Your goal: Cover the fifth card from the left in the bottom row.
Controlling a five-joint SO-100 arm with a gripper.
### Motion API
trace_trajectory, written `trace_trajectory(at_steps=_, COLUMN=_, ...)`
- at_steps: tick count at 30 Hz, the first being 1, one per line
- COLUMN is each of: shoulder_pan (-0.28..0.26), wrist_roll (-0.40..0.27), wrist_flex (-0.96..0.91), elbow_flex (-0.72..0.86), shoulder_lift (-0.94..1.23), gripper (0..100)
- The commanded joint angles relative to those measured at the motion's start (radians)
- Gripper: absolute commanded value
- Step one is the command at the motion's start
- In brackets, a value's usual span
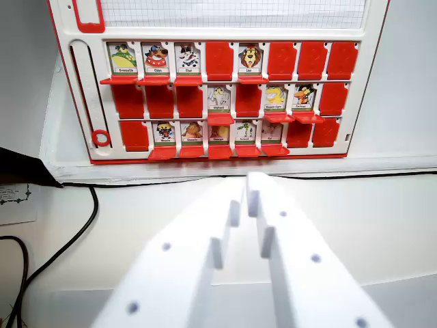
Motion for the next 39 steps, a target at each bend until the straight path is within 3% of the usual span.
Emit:
trace_trajectory(at_steps=1, shoulder_pan=0.066, wrist_roll=-0.078, wrist_flex=-0.147, elbow_flex=0.253, shoulder_lift=0.141, gripper=0)
trace_trajectory(at_steps=30, shoulder_pan=0.057, wrist_roll=-0.080, wrist_flex=-0.199, elbow_flex=0.305, shoulder_lift=0.138, gripper=0)
trace_trajectory(at_steps=39, shoulder_pan=0.098, wrist_roll=-0.117, wrist_flex=-0.370, elbow_flex=0.479, shoulder_lift=0.175, gripper=0)
